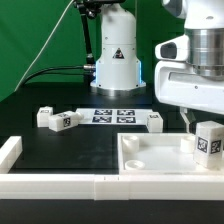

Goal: Assemble one leg

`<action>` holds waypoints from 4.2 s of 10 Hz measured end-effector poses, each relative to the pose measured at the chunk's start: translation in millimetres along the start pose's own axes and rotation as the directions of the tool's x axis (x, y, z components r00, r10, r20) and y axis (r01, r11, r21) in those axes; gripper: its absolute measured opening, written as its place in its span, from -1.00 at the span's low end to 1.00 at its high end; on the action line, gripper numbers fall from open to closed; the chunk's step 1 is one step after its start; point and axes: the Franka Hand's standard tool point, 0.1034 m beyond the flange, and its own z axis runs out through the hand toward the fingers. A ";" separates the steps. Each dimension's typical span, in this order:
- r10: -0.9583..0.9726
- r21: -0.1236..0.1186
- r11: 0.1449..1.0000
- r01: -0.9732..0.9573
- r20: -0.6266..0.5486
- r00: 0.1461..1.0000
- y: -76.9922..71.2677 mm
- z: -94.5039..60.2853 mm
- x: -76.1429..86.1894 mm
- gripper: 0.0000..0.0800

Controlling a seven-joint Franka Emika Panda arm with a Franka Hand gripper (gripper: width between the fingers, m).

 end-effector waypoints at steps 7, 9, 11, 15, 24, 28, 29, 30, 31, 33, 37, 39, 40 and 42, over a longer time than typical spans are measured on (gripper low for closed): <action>-0.722 -0.021 0.691 0.723 0.016 0.691 2.7 -2.9 3.6 0.62; -0.818 -0.027 0.574 0.819 0.021 0.574 3.7 -2.8 4.5 0.62; -0.808 -0.027 0.588 0.808 0.020 0.589 3.9 -2.5 4.5 0.56; -0.778 -0.032 0.627 0.778 0.019 0.628 6.1 -2.6 7.1 -0.26; 0.173 -0.018 0.985 -0.173 0.011 0.985 8.2 0.0 6.9 -0.27; 0.528 -0.013 0.849 -0.528 0.033 0.849 4.6 0.9 2.7 -0.27; 0.539 -0.013 0.842 -0.539 0.035 0.842 4.3 0.9 2.4 -0.27; 0.522 -0.012 0.853 -0.522 0.036 0.852 4.2 0.9 2.3 -0.27; 0.481 -0.010 0.877 -0.481 0.036 0.876 4.1 1.1 2.2 0.17; 0.369 -0.006 0.929 -0.369 0.037 0.929 3.6 1.8 1.3 0.59; -0.249 -0.022 0.968 0.249 0.016 0.968 -1.0 3.0 -4.7 0.62; -0.417 -0.020 0.909 0.417 0.019 0.909 -1.3 3.0 -5.0 0.62; -0.511 -0.019 0.859 0.511 0.021 0.860 -0.8 3.0 -4.4 0.62; -0.661 -0.023 0.750 0.661 0.025 0.750 1.4 2.9 -2.5 0.62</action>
Offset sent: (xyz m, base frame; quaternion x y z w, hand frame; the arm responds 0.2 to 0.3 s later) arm 0.0062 0.0010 0.0076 -0.0082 -0.0300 -0.2414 0.9699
